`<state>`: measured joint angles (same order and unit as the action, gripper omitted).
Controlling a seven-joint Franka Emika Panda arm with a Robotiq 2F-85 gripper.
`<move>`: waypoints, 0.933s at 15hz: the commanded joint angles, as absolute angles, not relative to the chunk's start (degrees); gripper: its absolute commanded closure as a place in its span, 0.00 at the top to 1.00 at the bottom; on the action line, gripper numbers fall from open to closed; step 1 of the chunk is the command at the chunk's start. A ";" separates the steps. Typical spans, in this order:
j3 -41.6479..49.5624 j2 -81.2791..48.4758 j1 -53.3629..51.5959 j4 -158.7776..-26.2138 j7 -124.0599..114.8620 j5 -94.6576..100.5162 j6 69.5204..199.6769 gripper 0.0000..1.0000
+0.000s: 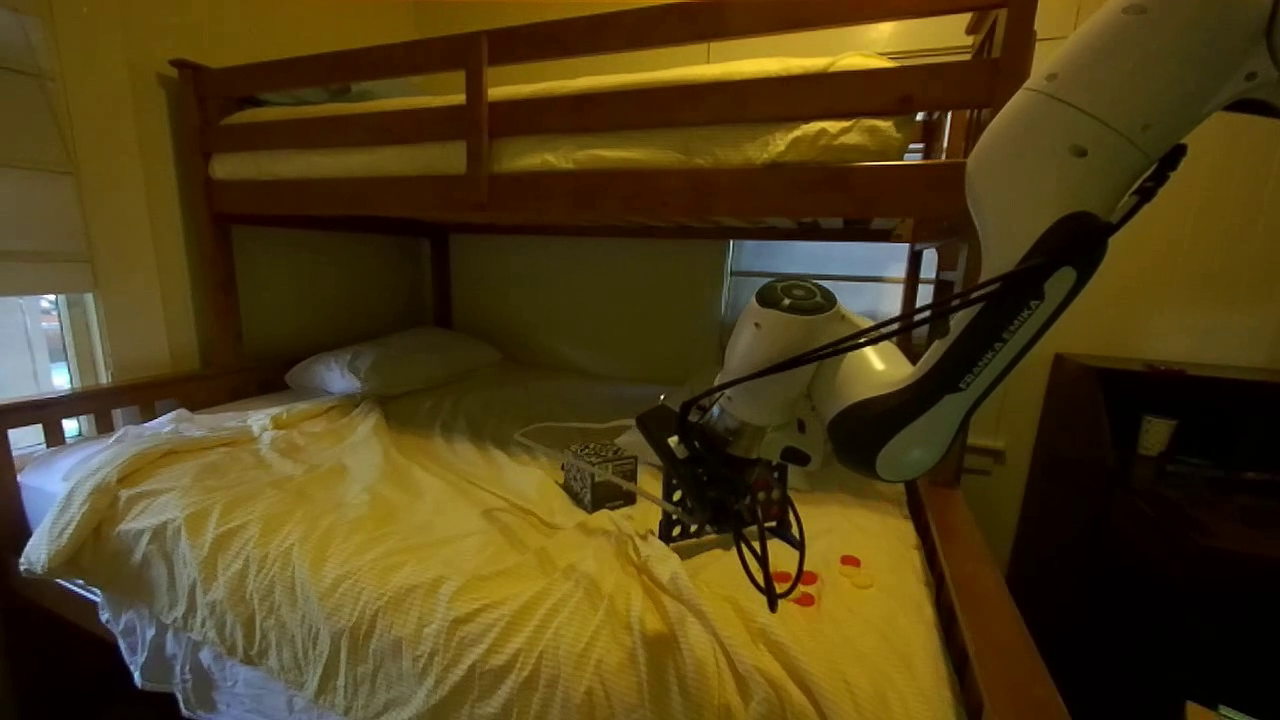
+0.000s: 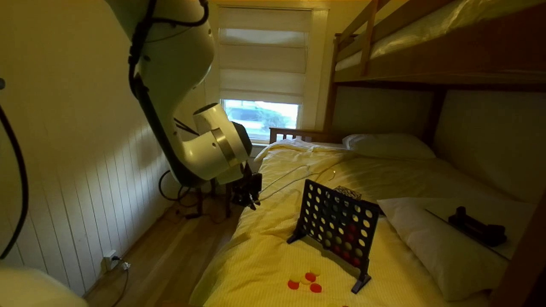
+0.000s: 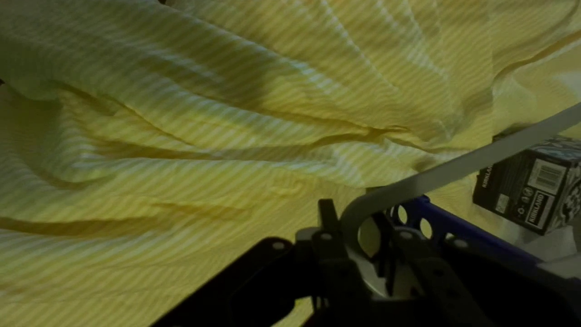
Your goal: Pick up the hang wire and put it on the black object
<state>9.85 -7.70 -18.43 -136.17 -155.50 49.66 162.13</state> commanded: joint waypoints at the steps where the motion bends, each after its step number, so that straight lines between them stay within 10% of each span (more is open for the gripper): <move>1: 11.06 -3.87 -21.06 -136.96 -157.09 47.94 157.01 0.05; 14: 17.74 -3.66 -26.82 -137.75 -157.25 41.59 160.52 0.05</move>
<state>15.63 -5.00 -24.10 -136.36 -155.49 44.71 160.34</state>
